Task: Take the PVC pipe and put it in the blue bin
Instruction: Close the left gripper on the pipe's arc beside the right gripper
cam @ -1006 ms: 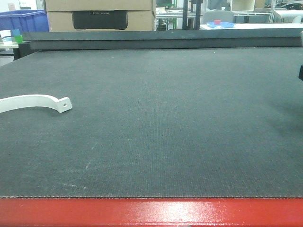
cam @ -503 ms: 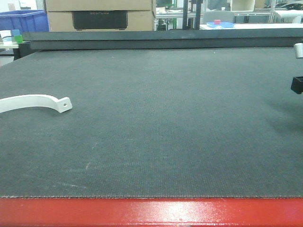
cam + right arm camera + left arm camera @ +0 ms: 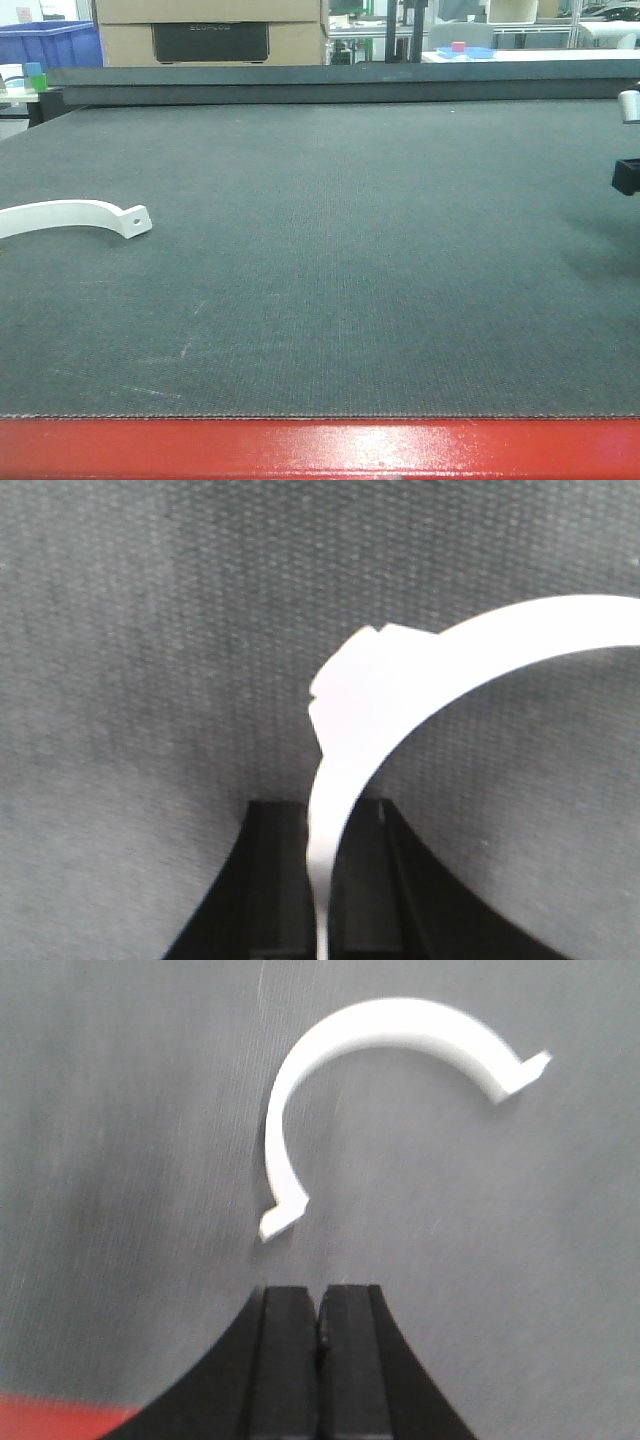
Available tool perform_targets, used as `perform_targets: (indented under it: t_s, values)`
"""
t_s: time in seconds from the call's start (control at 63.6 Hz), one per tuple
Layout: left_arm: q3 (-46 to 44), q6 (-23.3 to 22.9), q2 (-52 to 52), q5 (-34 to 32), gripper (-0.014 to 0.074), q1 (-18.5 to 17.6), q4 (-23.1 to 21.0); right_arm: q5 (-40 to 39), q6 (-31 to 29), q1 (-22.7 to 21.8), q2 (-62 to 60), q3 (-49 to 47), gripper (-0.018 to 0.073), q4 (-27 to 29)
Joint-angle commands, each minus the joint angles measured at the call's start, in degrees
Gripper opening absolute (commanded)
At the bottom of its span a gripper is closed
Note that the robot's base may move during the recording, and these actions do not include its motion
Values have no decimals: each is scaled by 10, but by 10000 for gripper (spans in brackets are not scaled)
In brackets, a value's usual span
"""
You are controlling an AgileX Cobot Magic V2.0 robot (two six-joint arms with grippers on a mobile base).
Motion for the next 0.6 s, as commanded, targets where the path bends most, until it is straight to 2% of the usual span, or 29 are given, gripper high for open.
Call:
perform_targets:
  t_s: [0.0,0.079,0.189,0.33,0.44,0.581]
  values:
    - [-32,-5,41,27,-111,-1,21,19,-1,-2,-30,-14,-167,-8]
    - [-61,0,70,31,-111,-1,24,21,-1,-1,-62,-18,-167,-8]
    - [-104,40,133,28,-111,-1,24,20,-1,-1,-120,-18,-167,-8]
    - [-146,42,218,20,-102,-1,38,10,-1,-1,-165,-18,-167,-8]
    - [-174,42,274,17,11,-1,38,10,-6,-1,-176,-18,-167,-8]
    - [-188,42,331,-1,276,-1,39,10,-6,-1,-176,-18,-167,-8]
